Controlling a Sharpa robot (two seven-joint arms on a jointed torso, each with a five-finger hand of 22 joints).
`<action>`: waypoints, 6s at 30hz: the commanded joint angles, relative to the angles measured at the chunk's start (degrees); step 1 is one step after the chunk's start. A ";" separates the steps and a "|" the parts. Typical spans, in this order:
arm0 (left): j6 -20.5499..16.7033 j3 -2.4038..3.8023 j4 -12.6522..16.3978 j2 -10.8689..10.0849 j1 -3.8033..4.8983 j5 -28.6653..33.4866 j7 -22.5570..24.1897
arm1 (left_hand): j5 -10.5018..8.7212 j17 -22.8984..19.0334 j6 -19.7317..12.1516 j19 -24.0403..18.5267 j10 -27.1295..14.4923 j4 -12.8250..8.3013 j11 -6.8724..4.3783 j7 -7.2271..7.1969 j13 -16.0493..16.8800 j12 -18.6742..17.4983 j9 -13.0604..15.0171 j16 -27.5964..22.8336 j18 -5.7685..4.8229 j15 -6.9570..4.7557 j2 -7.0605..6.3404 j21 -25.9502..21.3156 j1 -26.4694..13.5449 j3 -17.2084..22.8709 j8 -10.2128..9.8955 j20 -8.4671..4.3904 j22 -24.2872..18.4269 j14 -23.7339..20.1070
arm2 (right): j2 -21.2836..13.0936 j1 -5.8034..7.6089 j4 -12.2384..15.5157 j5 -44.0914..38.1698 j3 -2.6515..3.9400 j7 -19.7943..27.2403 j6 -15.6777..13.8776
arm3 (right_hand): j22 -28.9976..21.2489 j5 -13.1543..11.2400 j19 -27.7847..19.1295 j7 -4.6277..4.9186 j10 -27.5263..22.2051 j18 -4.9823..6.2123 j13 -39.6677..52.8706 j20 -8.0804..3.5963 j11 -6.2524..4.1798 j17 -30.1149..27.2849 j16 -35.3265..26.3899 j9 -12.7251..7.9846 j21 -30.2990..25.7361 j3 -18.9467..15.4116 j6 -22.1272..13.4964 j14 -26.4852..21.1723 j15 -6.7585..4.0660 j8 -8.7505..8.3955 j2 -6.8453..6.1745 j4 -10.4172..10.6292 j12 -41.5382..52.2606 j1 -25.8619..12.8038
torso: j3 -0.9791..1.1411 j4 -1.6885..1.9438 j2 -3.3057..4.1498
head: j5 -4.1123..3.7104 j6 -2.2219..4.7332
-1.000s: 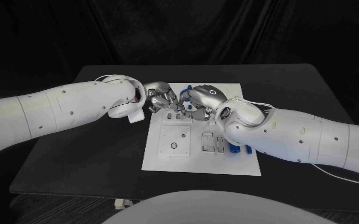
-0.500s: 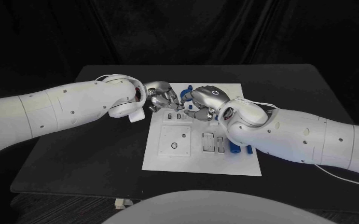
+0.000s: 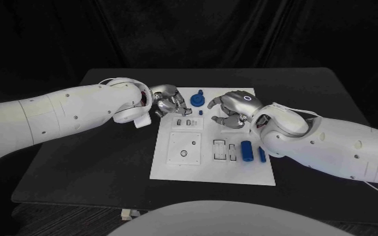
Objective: Assemble the parts on the task board
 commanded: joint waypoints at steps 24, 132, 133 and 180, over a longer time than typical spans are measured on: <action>23.60 0.11 -5.39 7.09 5.11 0.46 -25.73 | -3.28 15.09 1.43 2.98 2.25 -7.85 -0.72 -1.11 9.14 1.36 1.10 0.15 -0.20 -0.89 -2.21 2.49 -4.48 11.80 0.31 -0.66 10.71 6.06 | -11.73 6.97 11.70 -1.37 0.05 -5.61 3.91 | 9.24 -0.06 -0.19 0.15 0.91 -0.14 6.93 0.50 0.41 -1.30 -0.94 0.16 -1.09 0.73 1.17 2.60 0.47 -0.13 1.13 -0.78 -0.98 2.13 | 0.13 -0.04 -0.05 | -2.59 -0.01; 22.78 0.10 -16.32 17.10 1.22 0.45 -28.13 | -19.99 15.09 3.27 1.08 0.67 -6.37 0.03 -0.57 8.35 0.56 0.46 0.15 0.29 -0.15 1.49 0.44 -15.96 8.19 -5.77 0.03 10.02 6.06 | -11.41 4.72 9.10 0.71 0.05 -5.28 10.22 | 8.64 0.20 -0.93 0.20 -1.96 0.26 2.50 0.60 0.47 -3.15 -2.04 0.13 -3.26 1.33 1.99 2.11 0.52 -0.48 1.69 -0.86 -3.30 2.95 | 0.71 -0.28 -0.52 | -1.35 -0.01; 22.78 0.10 -16.33 17.12 1.22 0.45 -28.11 | -20.08 15.09 3.29 1.09 0.67 -6.24 0.04 -0.55 8.36 0.57 0.46 0.15 0.29 -0.15 1.52 0.44 -16.13 8.02 -5.83 0.04 10.02 6.06 | -11.40 4.72 9.09 0.72 0.05 -5.28 10.25 | 8.64 0.20 -0.93 0.20 -1.96 0.26 2.50 0.60 0.47 -3.15 -2.04 0.13 -3.26 1.33 1.99 2.11 0.52 -0.48 1.69 -0.86 -3.30 2.95 | 0.72 -0.28 -0.51 | -1.32 -0.01; 22.05 0.10 -16.80 17.15 1.07 0.45 -28.46 | -23.52 15.09 5.96 1.24 0.81 -0.22 -0.09 -0.93 8.59 0.86 3.65 0.15 0.29 -0.16 3.75 0.40 -22.61 0.62 -5.38 0.10 10.07 6.06 | -11.07 4.37 8.55 0.73 0.05 -5.56 12.09 | 8.56 0.75 -1.02 0.30 -1.99 0.30 2.38 0.65 0.59 -3.30 -2.14 0.12 -3.58 1.50 2.20 2.09 0.61 -0.55 2.24 -0.45 -3.40 2.74 | 0.71 -0.30 -0.52 | -0.96 -0.01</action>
